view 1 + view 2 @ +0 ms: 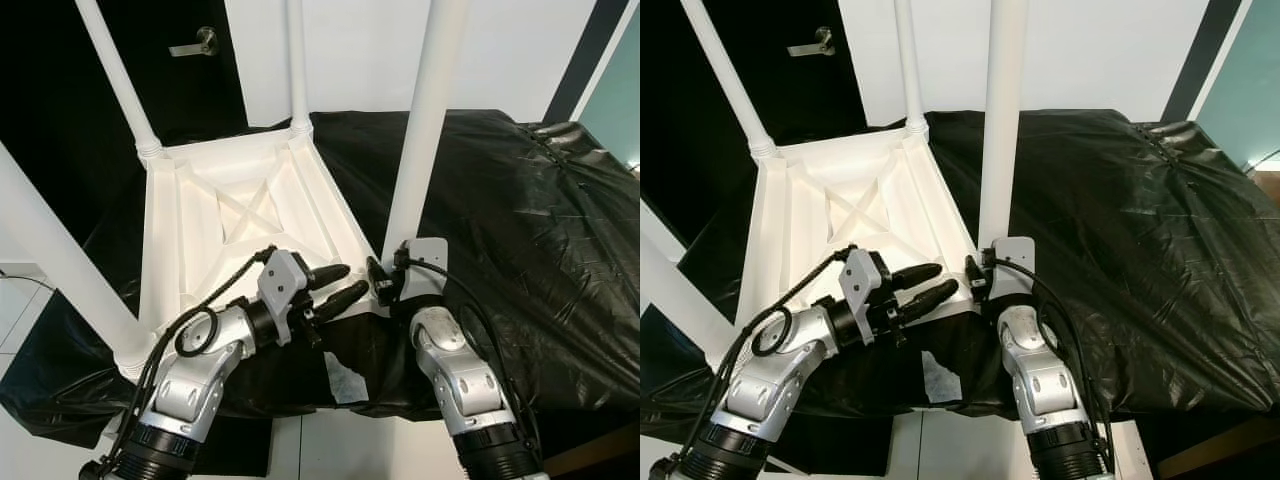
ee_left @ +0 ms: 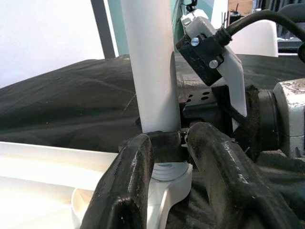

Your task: Building children table

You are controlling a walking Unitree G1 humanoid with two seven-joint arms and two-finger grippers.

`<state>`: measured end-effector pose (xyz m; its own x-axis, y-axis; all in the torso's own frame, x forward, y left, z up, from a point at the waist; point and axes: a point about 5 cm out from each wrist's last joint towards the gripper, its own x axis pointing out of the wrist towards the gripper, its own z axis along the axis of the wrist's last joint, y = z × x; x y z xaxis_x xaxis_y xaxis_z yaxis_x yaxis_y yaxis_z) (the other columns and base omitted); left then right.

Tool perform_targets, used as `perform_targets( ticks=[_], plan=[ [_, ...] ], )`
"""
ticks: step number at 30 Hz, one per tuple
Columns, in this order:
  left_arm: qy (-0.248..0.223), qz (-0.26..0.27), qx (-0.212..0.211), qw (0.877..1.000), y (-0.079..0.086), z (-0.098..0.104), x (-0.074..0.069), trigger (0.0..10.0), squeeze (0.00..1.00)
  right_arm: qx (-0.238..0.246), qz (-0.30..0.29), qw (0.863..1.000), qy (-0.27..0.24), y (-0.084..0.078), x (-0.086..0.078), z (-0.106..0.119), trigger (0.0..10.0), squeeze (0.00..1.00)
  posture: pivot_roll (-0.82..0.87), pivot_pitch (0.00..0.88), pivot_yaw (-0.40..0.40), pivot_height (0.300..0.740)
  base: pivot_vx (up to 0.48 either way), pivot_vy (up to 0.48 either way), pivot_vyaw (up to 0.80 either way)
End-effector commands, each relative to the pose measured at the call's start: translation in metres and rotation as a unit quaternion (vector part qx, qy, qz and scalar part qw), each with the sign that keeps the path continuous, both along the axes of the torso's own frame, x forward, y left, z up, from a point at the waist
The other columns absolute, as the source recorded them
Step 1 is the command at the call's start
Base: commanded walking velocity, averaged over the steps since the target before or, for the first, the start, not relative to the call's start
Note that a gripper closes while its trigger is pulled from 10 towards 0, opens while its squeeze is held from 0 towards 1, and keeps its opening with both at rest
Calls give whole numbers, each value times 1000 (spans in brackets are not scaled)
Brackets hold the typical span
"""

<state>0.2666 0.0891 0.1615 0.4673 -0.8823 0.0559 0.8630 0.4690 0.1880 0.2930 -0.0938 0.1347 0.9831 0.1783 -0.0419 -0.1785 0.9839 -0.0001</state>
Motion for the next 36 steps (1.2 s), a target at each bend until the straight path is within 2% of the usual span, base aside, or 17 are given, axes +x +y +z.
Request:
perform_targets(
  ticks=[1,3,4,10,15,16,17,22,23,26,30,34,35,36],
  plan=[
    [-1,-2,10,1000,-2,-1,-1,10000,0,16,25,999,12,15,-4,-2,10000,157,-36,0,9,740,0,0,0],
    [-1,-1,10,1000,-2,-1,-1,10000,0,16,26,999,10,14,-4,-1,10000,157,-36,0,9,740,0,0,0],
    [-1,-1,9,1000,-2,-1,-1,10000,0,14,36,999,2,11,-5,2,10000,1000,-38,0,6,740,0,0,0],
    [-2,-1,8,1000,-3,0,0,10000,0,3,85,996,-12,-3,-8,6,10000,1000,-39,0,6,740,0,0,0],
    [-4,1,7,1000,-3,0,2,10000,0,-15,172,985,-23,-27,-11,10,10000,1000,-40,0,6,740,0,0,0],
    [-5,2,8,1000,-2,0,2,10000,0,-19,190,981,-21,-32,-11,10,10000,871,-41,0,8,740,0,0,0],
    [-6,2,8,1000,-2,1,3,10000,0,-24,207,978,-20,-36,-10,11,10000,0,-40,0,9,740,0,0,0],
    [-11,3,9,1000,-2,3,6,10000,0,-59,273,960,-18,-49,0,14,10000,0,-38,0,13,740,0,0,0],
    [-11,3,9,1000,-2,3,6,10000,0,-59,273,960,-18,-49,0,14,10000,0,-38,0,13,740,0,0,0],
    [-14,4,10,1000,-1,4,8,10000,0,-75,312,947,-6,-52,7,16,10000,0,-34,0,13,740,0,0,0],
    [-18,4,11,1000,-1,6,9,10000,0,-93,338,936,4,-50,16,15,10000,0,-27,0,14,740,0,0,0],
    [-24,7,11,1000,1,9,11,10000,0,-136,386,912,16,-40,31,10,10000,0,-11,0,18,740,0,0,0],
    [-24,7,11,1000,1,9,11,10000,0,-136,386,912,16,-40,31,10,10000,0,-11,0,18,740,0,0,0],
    [-25,7,12,1000,1,9,11,10000,0,-143,396,907,18,-37,35,9,7412,0,-2,0,15,740,0,0,0]
  ],
)
